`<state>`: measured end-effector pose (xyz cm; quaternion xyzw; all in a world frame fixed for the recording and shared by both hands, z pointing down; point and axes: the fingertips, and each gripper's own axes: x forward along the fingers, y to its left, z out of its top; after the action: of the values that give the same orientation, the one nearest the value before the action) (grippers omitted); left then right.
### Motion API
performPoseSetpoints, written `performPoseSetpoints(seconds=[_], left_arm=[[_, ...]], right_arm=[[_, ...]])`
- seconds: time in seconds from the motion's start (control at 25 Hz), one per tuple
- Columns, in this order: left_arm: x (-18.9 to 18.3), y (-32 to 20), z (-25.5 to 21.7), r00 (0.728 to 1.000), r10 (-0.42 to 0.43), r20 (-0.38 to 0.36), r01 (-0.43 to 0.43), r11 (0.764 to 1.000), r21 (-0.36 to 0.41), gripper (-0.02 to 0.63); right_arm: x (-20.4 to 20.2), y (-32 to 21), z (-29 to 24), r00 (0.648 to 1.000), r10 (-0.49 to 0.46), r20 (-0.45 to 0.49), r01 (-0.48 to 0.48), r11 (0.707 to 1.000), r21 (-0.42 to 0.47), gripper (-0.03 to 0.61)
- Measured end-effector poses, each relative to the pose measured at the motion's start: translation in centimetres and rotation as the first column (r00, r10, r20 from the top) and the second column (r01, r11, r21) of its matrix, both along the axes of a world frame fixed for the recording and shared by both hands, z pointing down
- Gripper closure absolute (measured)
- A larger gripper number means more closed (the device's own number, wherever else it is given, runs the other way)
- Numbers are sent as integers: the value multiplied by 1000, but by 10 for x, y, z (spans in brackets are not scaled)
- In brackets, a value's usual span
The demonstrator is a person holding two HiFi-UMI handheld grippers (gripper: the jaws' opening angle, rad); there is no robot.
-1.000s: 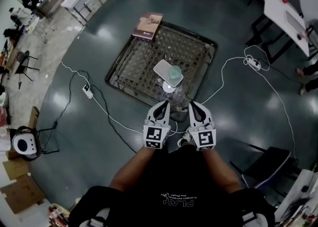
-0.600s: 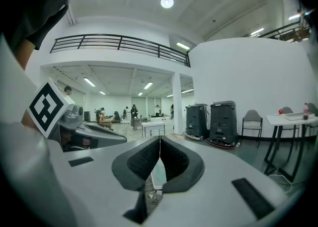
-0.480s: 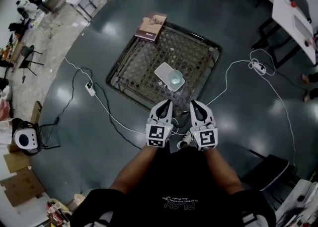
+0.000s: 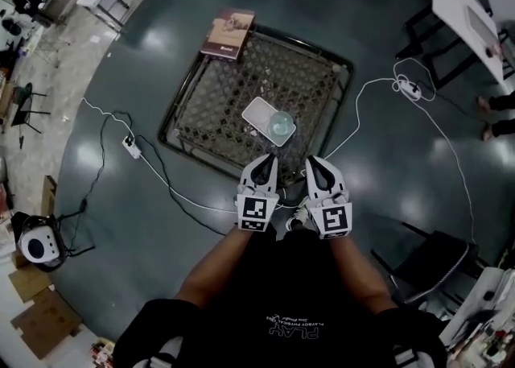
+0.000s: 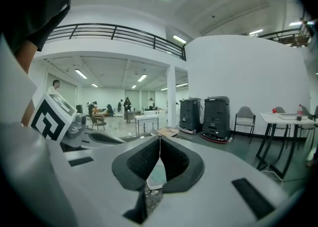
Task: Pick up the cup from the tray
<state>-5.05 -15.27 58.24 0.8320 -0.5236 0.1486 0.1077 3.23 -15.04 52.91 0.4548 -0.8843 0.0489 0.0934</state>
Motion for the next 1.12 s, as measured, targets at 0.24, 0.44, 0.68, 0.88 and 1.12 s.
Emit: performPoseSetpoints(seconds=[0.24, 0.44, 0.68, 0.88, 1.12], left_arm=[[1, -13, 24, 1000, 20, 5, -19, 1000, -18, 471], [3, -28, 48, 999, 29, 32, -28, 999, -42, 296], [11, -52, 87, 997, 49, 54, -45, 997, -65, 221], [16, -74, 114, 998, 50, 43, -46, 996, -72, 189], [19, -92, 126, 996, 50, 73, -44, 996, -83, 187]], right_arm=[[-9, -1, 11, 1000, 13, -20, -14, 999, -33, 568], [-12, -5, 19, 999, 33, -12, -33, 999, -43, 568], [-10, -9, 26, 998, 55, -9, -56, 997, -50, 568], [-8, -3, 34, 997, 73, -3, -73, 995, -75, 568], [-6, 3, 40, 997, 81, -5, -81, 992, -92, 568]])
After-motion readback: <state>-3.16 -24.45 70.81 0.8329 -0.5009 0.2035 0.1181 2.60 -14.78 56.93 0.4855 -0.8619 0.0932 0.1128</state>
